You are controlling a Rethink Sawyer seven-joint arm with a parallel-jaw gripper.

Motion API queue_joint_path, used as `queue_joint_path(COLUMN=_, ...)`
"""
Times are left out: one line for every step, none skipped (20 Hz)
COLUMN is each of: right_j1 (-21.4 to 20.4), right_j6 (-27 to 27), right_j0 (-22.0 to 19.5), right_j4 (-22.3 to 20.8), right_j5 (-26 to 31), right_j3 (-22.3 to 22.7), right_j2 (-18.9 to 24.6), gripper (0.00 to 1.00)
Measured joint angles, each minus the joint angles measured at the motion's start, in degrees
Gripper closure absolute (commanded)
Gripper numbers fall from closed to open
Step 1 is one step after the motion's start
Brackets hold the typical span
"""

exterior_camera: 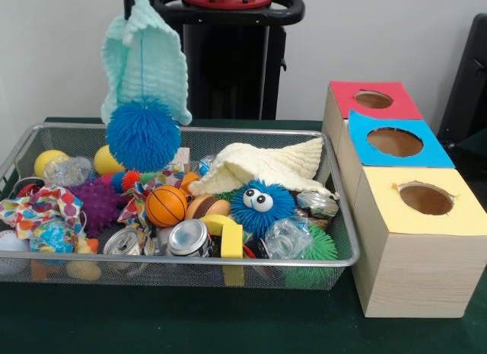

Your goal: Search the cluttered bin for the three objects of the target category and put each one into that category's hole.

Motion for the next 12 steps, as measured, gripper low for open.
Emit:
queue_joint_path(right_j1=-0.07, right_j6=0.00, right_j0=0.08, right_j4=0.06, right_j5=0.00, right_j3=0.07, right_j2=0.00, gripper=1.00)
queue_joint_path(right_j1=-0.14, right_j6=0.00, right_j0=0.18, right_j4=0.11, right_j5=0.00, right_j3=0.17, right_j2=0.00, gripper=1.00)
queue_joint_path(right_j1=-0.32, right_j6=0.00, right_j0=0.41, right_j4=0.19, right_j5=0.00, right_j3=0.46, right_j2=-0.01, gripper=1.00)
queue_joint_path(right_j1=-0.39, right_j6=0.00, right_j0=0.48, right_j4=0.24, right_j5=0.00, right_j3=0.61, right_j2=0.00, gripper=1.00)
queue_joint_path(right_j1=-0.49, right_j6=0.00, right_j0=0.59, right_j4=0.29, right_j5=0.00, right_j3=0.83, right_j2=0.00, gripper=1.00)
queue_joint_path(right_j1=-0.65, right_j6=0.00, right_j0=0.75, right_j4=0.39, right_j5=0.00, right_j3=1.23, right_j2=0.00, gripper=1.00)
queue_joint_path(right_j1=-0.77, right_j6=0.00, right_j0=0.85, right_j4=0.46, right_j5=0.00, right_j3=1.52, right_j2=-0.01, gripper=1.00)
queue_joint_path(right_j1=-0.97, right_j6=0.00, right_j0=1.03, right_j4=0.61, right_j5=0.00, right_j3=2.05, right_j2=-0.01, gripper=1.00)
queue_joint_path(right_j1=-1.06, right_j6=0.00, right_j0=1.11, right_j4=0.67, right_j5=0.00, right_j3=2.29, right_j2=-0.01, gripper=1.00)
queue_joint_path(right_j1=-1.17, right_j6=0.00, right_j0=1.21, right_j4=0.73, right_j5=0.00, right_j3=2.60, right_j2=-0.01, gripper=1.00)
queue_joint_path(right_j1=-1.35, right_j6=0.00, right_j0=1.37, right_j4=0.79, right_j5=-0.01, right_j3=3.04, right_j2=-0.01, gripper=1.00)
queue_joint_path(right_j1=-1.62, right_j6=0.00, right_j0=1.58, right_j4=0.82, right_j5=0.00, right_j3=3.55, right_j2=-0.01, gripper=1.00)
